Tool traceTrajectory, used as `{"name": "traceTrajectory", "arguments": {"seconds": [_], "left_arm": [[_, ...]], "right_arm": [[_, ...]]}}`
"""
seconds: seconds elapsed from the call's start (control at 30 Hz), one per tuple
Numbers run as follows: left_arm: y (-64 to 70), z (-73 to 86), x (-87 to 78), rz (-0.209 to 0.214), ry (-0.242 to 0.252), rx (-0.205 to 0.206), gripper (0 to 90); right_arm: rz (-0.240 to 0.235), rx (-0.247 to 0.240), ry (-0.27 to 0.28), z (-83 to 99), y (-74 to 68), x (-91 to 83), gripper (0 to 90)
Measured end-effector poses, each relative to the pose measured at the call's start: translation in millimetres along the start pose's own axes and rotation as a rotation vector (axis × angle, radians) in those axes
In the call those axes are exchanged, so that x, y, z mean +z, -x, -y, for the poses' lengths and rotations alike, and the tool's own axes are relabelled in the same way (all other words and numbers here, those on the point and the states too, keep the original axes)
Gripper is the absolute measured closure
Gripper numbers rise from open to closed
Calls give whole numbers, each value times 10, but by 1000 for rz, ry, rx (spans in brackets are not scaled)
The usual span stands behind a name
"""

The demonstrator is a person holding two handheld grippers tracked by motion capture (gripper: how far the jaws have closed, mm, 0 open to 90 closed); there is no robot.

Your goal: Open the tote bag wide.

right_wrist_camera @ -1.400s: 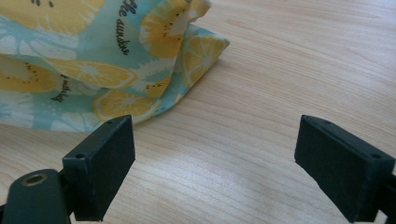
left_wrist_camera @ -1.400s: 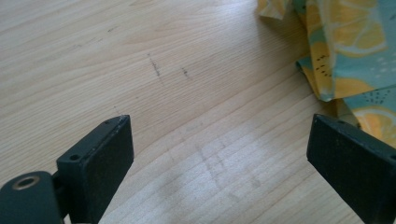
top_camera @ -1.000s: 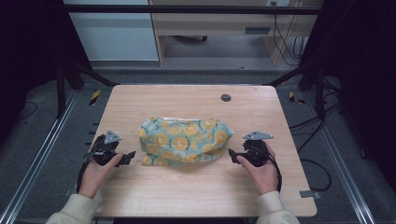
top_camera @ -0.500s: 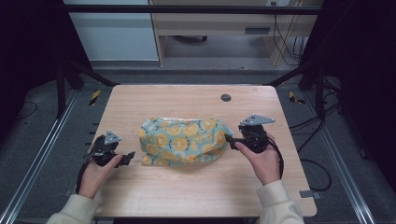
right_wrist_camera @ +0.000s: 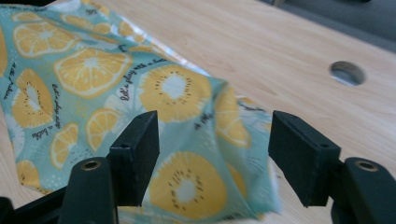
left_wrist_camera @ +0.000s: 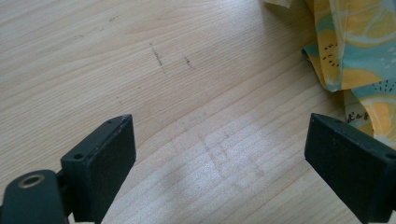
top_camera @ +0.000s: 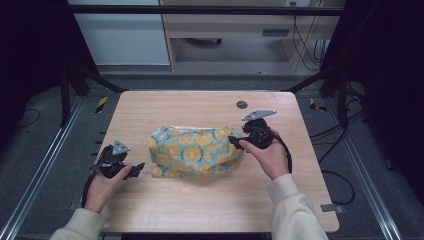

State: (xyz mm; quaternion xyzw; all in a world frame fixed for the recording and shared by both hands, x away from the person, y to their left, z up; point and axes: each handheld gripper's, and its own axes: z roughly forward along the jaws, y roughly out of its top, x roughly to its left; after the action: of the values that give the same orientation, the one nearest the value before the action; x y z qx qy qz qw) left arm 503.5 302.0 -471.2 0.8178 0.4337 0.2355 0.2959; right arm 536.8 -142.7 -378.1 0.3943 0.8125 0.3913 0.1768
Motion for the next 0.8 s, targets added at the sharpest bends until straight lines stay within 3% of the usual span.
{"name": "traceTrajectory", "arguments": {"seconds": [0.1, 0.13, 0.17, 0.2, 0.23, 0.27, 0.37, 0.5, 0.63, 0.8], "left_arm": [[0, 1, -5, 2, 2, 0, 87], [-1, 1, -9, 1, 4, -1, 87], [-1, 1, -9, 1, 4, -1, 87], [-8, 1, -14, 0, 5, -1, 87], [-8, 1, -14, 0, 5, -1, 87], [-14, 1, -13, -1, 6, -3, 88], [-20, 1, -12, -3, 8, -7, 88], [-15, 1, -18, -4, 9, -7, 88], [-16, 0, -20, -6, 13, -11, 90], [-1, -9, -31, -4, 18, -7, 102]], "right_arm": [[-32, 4, -37, -26, -25, 151, 358], [-42, -4, -51, -33, -40, 189, 427], [-42, -4, -51, -33, -40, 189, 427], [-65, -44, -65, -35, -88, 234, 594], [-65, -44, -65, -35, -88, 234, 594], [-71, -66, -67, -32, -133, 236, 735], [-78, -83, -44, -30, -186, 185, 871], [-95, -106, 6, -36, -295, 26, 900], [-136, -151, 79, 28, -486, -241, 900], [-180, -174, 113, 266, -719, -474, 900]]}}
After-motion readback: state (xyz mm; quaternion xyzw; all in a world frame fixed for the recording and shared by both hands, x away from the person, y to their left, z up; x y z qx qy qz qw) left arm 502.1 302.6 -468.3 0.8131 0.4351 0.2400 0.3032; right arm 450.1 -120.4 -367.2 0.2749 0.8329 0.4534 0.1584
